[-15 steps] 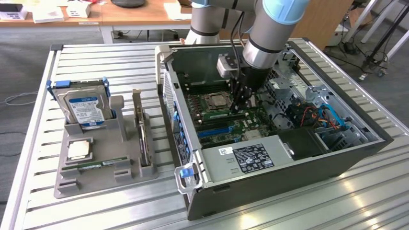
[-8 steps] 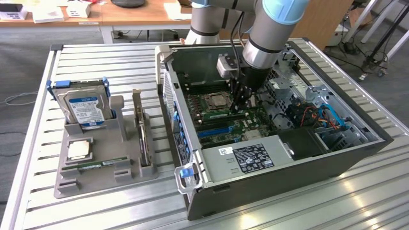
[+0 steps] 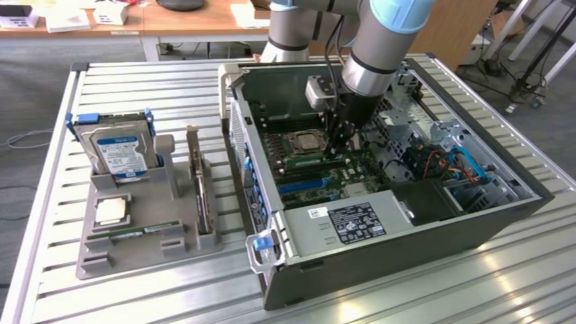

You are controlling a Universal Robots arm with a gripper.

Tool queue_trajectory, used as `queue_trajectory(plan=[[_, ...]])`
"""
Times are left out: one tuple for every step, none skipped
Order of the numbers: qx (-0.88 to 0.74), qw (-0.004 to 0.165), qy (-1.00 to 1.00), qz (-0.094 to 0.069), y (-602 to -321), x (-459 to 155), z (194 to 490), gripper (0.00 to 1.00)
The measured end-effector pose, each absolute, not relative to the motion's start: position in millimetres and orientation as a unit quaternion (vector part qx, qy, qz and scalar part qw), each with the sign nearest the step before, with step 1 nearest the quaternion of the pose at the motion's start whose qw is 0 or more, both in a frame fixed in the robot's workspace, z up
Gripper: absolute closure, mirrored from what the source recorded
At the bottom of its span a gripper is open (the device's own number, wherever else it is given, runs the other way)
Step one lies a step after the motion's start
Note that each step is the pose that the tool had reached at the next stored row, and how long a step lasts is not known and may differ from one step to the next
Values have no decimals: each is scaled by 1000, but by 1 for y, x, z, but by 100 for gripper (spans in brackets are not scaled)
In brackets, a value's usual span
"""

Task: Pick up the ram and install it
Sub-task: 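Insert the ram into the slot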

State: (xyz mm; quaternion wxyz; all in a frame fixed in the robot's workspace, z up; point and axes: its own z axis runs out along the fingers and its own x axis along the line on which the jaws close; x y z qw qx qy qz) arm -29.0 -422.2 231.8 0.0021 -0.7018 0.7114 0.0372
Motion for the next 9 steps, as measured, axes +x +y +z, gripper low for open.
queue_trajectory(plan=[[-702, 2, 711, 37, -422, -29, 233, 88], [-702, 2, 711, 37, -422, -29, 233, 88], [-702, 2, 711, 37, -422, -29, 233, 88], [-702, 2, 711, 37, -422, -29, 233, 88], [-702, 2, 711, 37, -422, -29, 233, 88], [-703, 1, 710, 37, -422, -29, 233, 88], [-704, 1, 709, 36, -422, -29, 233, 88], [-705, 0, 708, 36, -422, -29, 233, 88], [-706, 0, 707, 35, -422, -29, 233, 88]])
